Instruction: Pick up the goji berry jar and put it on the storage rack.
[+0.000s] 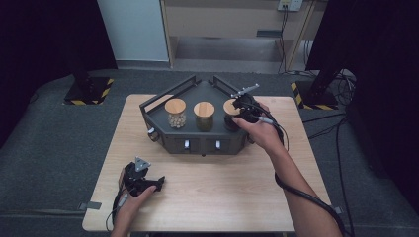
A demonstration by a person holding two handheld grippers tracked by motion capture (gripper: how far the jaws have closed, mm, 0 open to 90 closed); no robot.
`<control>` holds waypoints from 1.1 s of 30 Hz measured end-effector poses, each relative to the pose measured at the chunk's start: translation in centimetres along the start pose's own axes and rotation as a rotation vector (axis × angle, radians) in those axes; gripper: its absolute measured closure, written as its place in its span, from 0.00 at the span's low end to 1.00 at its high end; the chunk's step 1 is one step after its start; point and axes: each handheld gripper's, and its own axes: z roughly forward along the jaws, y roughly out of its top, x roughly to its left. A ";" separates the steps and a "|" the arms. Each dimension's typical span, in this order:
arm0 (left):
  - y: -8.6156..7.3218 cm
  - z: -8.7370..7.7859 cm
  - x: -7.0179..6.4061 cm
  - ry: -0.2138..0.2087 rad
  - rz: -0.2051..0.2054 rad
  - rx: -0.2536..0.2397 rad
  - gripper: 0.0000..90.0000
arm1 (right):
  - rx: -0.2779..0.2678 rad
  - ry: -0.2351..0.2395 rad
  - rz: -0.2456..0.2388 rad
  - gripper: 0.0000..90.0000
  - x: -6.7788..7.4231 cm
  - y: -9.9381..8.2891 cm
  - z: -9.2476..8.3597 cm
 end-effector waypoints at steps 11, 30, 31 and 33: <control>0.0 0.0 0.0 0.000 0.002 0.001 0.00 | 0.009 0.005 0.009 0.29 -0.1 -0.2 0.6; 0.0 0.0 0.0 0.000 0.002 0.001 0.00 | -0.013 0.026 0.055 0.29 -1.1 -1.0 0.8; 0.0 0.0 0.0 0.000 0.002 0.001 0.00 | -0.015 0.026 0.056 0.29 -1.1 -1.1 0.8; 0.0 0.0 0.0 0.000 0.003 0.002 0.00 | -0.017 0.026 0.056 0.29 -1.0 -1.2 0.9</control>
